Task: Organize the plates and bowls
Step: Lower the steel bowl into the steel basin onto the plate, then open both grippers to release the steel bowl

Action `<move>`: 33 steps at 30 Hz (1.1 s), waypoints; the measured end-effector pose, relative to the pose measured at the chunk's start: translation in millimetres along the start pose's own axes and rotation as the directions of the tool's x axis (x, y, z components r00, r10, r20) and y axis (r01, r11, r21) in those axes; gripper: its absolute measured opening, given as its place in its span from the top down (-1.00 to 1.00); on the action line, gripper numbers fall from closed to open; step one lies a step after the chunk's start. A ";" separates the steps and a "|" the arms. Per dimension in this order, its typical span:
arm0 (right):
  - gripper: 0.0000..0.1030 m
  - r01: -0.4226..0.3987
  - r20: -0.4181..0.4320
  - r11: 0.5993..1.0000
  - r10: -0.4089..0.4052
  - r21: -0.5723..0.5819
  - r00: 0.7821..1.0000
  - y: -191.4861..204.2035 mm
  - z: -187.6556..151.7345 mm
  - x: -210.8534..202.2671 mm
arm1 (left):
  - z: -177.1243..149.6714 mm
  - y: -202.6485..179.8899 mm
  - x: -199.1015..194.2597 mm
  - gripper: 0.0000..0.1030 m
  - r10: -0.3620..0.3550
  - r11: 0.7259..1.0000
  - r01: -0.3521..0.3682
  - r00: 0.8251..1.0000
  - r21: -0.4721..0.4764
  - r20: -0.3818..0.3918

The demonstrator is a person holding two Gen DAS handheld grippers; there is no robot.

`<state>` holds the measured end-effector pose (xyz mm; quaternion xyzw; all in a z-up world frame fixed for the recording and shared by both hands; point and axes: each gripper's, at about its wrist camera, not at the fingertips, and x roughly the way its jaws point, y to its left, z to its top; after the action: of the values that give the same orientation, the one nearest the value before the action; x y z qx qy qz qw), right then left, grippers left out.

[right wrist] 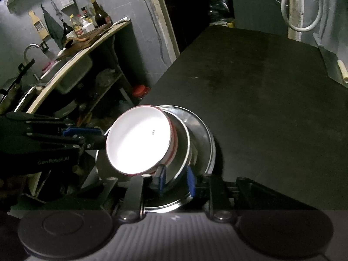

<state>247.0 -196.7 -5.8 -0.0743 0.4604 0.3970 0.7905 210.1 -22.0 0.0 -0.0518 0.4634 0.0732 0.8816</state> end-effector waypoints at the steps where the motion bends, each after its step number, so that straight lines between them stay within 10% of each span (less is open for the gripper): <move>1: 0.38 0.005 0.002 1.000 -0.005 0.004 1.000 -0.4 -0.5 -0.2 | -0.3 -0.3 -0.1 0.51 0.006 1.000 -0.006 1.000 0.000 0.000; 14: -0.16 0.055 0.017 0.998 -0.055 0.024 0.998 0.4 -5.8 -4.9 | -1.5 6.4 -5.8 -0.33 0.095 0.995 -0.094 0.995 -0.036 0.023; 33: -0.99 0.125 0.041 0.991 -0.127 0.051 0.991 2.0 -12.5 -15.9 | -0.3 2.8 -8.9 -0.98 0.158 0.987 -0.158 0.985 -0.004 0.068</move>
<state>233.0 -210.3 0.2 -0.0753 0.4466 0.3366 0.8256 204.4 -20.1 7.1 -0.0117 0.4358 0.1442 0.8883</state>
